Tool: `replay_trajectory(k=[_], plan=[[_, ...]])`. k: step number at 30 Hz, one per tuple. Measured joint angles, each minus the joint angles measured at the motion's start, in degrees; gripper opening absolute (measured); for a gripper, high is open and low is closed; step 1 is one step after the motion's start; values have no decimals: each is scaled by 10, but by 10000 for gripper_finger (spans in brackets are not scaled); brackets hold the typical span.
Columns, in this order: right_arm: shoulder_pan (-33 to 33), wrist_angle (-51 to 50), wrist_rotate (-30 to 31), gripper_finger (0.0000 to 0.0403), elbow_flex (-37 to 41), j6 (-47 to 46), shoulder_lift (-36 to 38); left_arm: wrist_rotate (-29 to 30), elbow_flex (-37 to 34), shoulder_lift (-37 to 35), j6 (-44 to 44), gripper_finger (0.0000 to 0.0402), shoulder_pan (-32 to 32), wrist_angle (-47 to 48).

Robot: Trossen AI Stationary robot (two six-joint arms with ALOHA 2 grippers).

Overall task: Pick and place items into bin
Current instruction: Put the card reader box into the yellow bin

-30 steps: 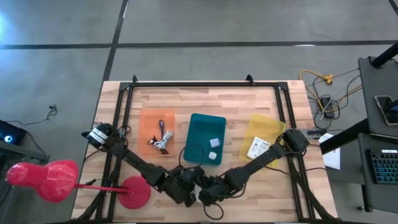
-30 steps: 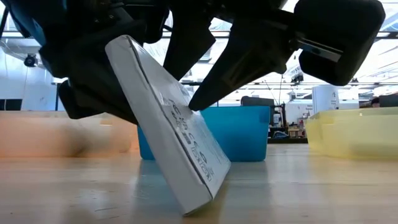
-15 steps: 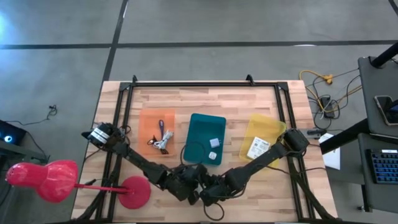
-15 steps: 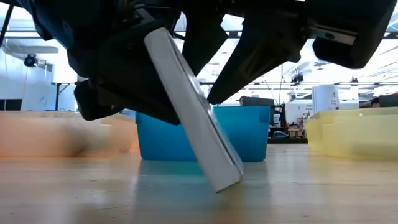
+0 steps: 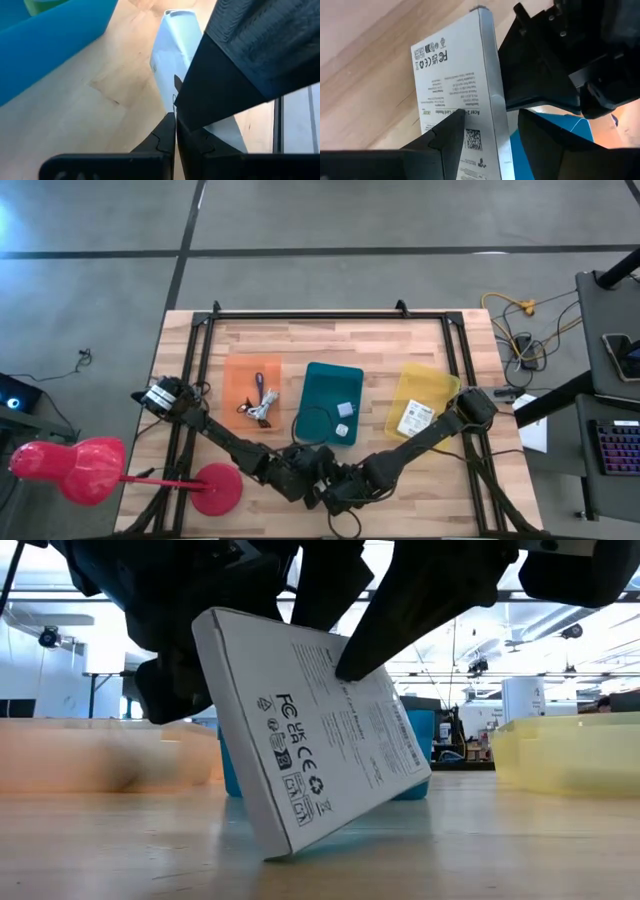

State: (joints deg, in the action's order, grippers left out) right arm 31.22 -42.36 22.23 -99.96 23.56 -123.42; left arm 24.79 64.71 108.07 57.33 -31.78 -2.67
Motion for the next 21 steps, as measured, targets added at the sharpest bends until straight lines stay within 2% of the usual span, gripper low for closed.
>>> replay_trajectory(k=[8, 16, 21], plan=[[0, -13, -4, 171, -1, -51, 0, -2, 1, 0, 8, 0, 2, -2], [1, -47, -47, 171, -3, -122, 1, -4, 1, 0, 8, 0, 2, 3], [2, -66, -99, 171, 0, -154, -4, -2, 0, -1, 6, 0, -2, 4]])
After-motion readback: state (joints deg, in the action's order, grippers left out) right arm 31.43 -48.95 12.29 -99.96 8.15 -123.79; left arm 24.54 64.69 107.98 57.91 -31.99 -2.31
